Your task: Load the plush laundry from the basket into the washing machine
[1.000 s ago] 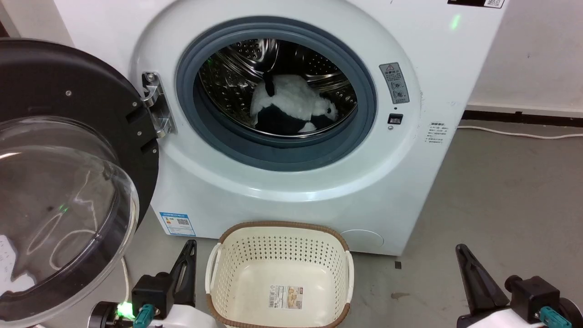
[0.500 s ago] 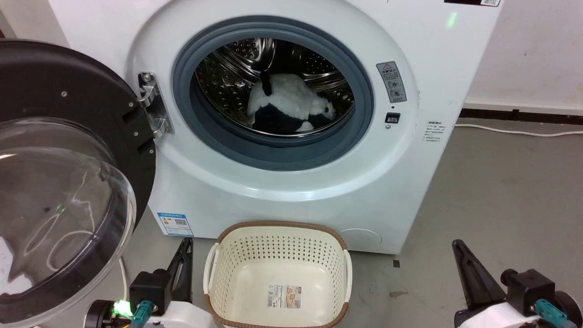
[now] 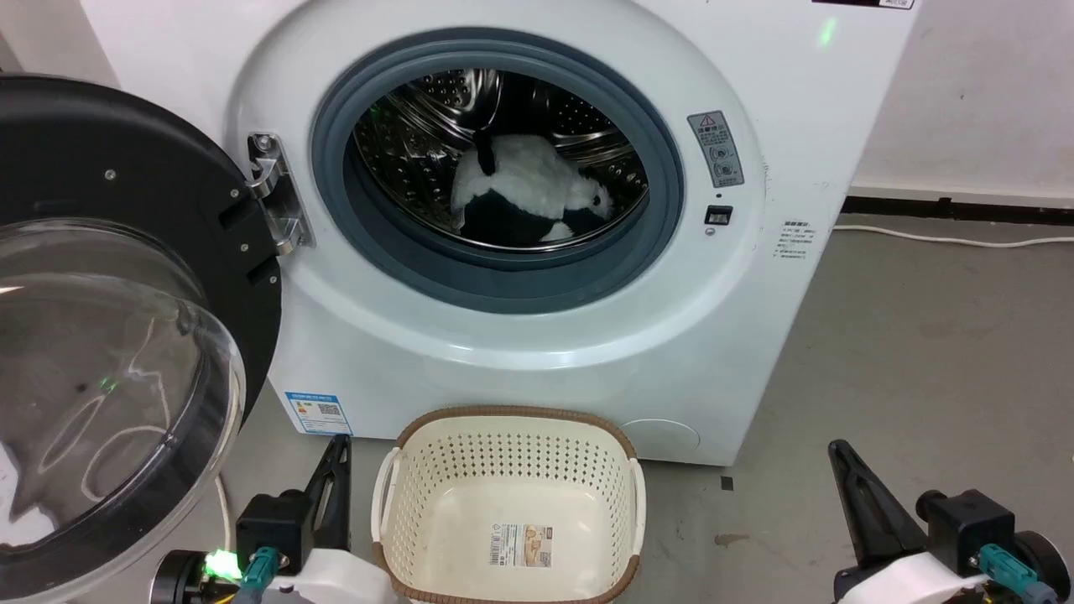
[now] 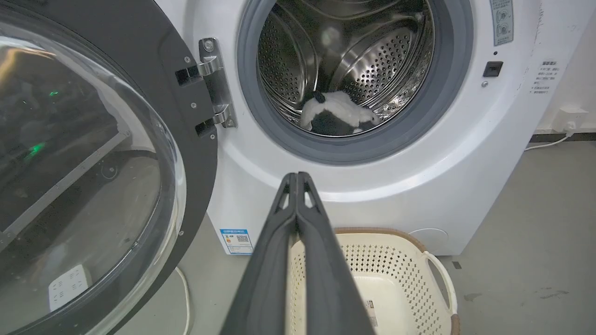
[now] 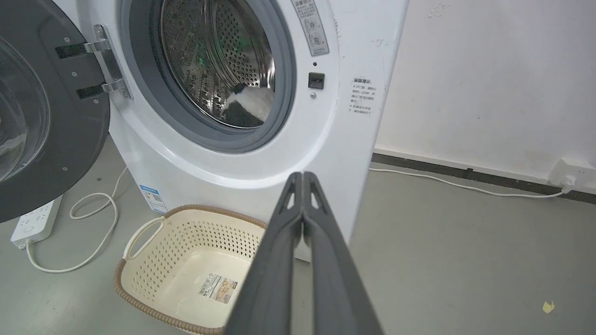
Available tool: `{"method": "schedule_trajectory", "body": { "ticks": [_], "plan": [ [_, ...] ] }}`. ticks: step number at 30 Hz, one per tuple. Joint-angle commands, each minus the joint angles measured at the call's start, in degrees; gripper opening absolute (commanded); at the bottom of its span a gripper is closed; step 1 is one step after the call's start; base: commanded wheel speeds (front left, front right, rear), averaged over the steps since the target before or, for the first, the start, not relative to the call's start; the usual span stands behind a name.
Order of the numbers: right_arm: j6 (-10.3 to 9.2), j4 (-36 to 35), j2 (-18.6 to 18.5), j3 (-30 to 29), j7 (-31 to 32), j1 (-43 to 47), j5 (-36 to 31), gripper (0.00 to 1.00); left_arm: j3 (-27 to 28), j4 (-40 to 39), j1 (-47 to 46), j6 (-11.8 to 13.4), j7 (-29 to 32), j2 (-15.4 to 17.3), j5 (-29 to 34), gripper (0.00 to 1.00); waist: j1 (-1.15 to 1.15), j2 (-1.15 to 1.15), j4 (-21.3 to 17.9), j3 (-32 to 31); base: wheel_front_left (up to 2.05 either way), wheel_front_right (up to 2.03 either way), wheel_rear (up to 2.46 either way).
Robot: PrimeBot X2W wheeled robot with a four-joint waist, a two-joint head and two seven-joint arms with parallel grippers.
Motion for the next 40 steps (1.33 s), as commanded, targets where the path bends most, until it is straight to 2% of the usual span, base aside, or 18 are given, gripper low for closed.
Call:
{"method": "schedule_trajectory", "body": {
  "ticks": [1, 40],
  "plan": [
    [-0.04, -0.5, 0.0, 0.2, 0.5, -1.1, -0.4, 0.0, 0.4, -0.5, -0.7, -0.4, 0.5, -0.2, 0.4, 0.0, 0.0, 0.0, 0.0, 0.0, 0.0, 0.0, 0.0],
    [-0.05, -2.2, 0.0, 1.3, 5.2, -2.8, -1.8, 0.0, 3.6, -3.3, -1.1, -0.8, 5.2, -1.8, 3.4, 0.0, 0.0, 0.0, -1.3, 0.5, 0.0, 0.0, 0.0]
  ]
}}
